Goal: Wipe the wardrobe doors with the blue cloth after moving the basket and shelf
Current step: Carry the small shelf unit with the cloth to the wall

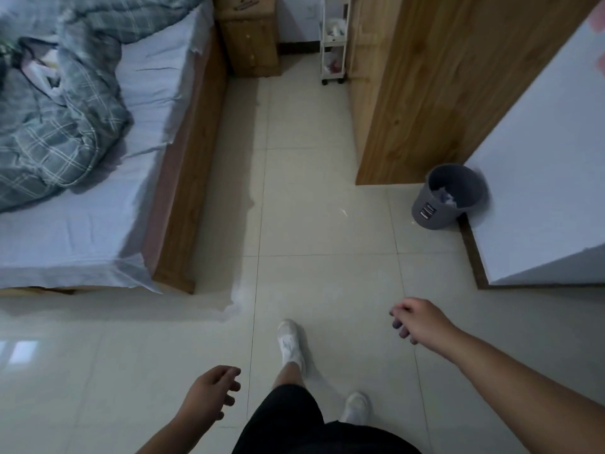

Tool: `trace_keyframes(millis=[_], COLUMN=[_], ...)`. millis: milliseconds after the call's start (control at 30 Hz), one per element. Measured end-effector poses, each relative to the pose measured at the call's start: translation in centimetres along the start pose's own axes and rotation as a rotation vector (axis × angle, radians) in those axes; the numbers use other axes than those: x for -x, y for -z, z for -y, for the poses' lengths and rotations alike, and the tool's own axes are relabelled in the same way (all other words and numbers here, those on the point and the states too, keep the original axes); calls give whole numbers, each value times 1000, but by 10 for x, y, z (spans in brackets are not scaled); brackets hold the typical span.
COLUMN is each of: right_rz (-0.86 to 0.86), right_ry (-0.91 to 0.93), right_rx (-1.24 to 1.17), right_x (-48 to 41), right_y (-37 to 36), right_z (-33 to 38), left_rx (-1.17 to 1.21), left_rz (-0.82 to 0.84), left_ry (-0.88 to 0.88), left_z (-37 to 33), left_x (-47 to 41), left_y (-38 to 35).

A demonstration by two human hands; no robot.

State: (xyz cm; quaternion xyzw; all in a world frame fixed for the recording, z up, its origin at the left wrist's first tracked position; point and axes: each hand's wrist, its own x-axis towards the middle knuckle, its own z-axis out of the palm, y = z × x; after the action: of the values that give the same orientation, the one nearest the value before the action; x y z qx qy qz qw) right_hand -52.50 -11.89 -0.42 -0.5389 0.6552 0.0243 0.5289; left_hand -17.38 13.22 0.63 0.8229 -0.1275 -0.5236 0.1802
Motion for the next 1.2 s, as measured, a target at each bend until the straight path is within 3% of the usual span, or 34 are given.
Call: trace_keyframes(millis=[233,600,800,1000,1200], right_rz=[-17,-11,-23,49,-7], right_ry=[-6,-293,-256,-119,40], right_rx=[1,-28,-59,25,0], right_x=[-81,-143,-237,-341,-433], right_y=[-3,19,64,122,169], right_z=[124,142,191,318,480], left_rx=[41,-102,-137,-107,29], left_rz=[18,100,52,51,30], left_ry=[10,-262,-289,-171,-8], left_z=[-83,-346,-448,-491,-523], left_x=[-95,-211,-283,-327,-376], left_y=[52,135,146,155,181])
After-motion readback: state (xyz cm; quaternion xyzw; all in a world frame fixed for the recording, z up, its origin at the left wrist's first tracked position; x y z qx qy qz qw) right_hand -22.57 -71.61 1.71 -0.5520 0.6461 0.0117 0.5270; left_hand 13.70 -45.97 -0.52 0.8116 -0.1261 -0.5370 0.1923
